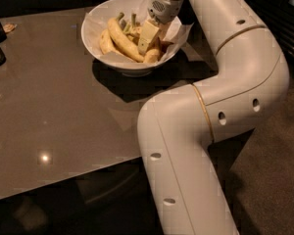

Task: Pick banana from white bowl

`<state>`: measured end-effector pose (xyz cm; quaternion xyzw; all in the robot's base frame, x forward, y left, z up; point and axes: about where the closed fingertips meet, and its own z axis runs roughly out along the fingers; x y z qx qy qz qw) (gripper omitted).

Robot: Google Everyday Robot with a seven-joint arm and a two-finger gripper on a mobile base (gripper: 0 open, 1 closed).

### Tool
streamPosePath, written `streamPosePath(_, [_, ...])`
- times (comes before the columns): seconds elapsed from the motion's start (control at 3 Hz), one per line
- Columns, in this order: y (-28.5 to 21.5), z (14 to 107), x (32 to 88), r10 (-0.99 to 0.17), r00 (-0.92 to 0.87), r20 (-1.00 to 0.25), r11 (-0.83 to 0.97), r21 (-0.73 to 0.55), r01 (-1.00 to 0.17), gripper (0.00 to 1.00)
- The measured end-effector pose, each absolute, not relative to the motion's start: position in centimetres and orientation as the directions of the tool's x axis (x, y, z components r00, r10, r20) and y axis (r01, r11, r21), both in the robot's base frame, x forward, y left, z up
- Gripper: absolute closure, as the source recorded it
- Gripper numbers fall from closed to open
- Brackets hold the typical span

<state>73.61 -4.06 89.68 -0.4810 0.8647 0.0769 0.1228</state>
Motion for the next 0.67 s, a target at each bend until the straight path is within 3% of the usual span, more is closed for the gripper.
streamPosePath(0.33, [-4.06,89.68,73.61,-0.813,-0.507,-0.286,0.526,0.015,-0.851,0.93])
streamPosePath(0.67, [-4.06,90.31,73.61,-0.813,-0.507,-0.286,0.526,0.015,-0.851,1.00])
